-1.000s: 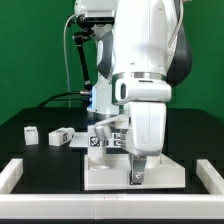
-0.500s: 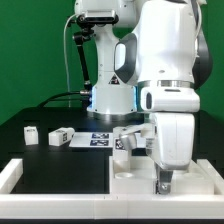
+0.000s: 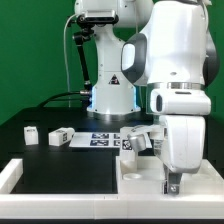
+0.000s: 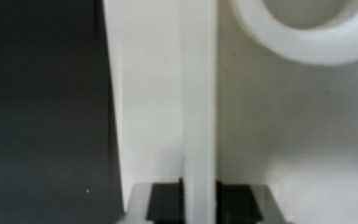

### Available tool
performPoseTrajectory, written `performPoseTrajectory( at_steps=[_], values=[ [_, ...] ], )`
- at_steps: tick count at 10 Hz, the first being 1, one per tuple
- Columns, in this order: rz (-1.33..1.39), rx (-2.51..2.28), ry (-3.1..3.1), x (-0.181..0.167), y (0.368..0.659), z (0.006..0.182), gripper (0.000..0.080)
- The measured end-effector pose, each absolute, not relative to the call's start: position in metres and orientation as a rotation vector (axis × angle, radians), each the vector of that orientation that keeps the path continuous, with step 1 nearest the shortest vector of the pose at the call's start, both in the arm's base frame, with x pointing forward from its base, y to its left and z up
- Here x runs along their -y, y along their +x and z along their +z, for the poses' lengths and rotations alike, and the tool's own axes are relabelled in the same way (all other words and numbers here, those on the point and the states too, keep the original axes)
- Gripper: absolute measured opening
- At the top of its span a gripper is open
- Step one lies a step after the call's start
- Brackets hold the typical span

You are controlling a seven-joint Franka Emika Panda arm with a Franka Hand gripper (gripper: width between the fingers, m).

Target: Assemble square table

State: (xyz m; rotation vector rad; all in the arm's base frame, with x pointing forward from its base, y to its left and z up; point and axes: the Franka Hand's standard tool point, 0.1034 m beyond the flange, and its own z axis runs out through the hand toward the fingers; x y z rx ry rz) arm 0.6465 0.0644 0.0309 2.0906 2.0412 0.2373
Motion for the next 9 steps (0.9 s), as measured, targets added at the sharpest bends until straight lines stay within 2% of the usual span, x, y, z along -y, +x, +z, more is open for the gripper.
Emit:
performPoseTrajectory(
  at_steps=[1,2,3,4,5,6,9],
  values=[
    [0.236,-2.041,2.092,-0.0639,0.6463,0.0305,0.0077],
    [0.236,-2.041,2.092,-0.0638,0.6462,0.0304,0.0258],
    [0.236,-2.04,2.092,-0.0635,0.6462,0.0304,0.0394],
    [0.236,-2.04,2.093,-0.0634,0.6462,0.0303,0.0394],
    [0.236,-2.04,2.093,-0.0634,0.6462,0.0303,0.0568],
    [0.236,-2.04,2.093,-0.0633,0.6462,0.0303,0.0624],
    [0.236,-2.04,2.093,-0.0631,0.6462,0.0303,0.0645]
  ],
)
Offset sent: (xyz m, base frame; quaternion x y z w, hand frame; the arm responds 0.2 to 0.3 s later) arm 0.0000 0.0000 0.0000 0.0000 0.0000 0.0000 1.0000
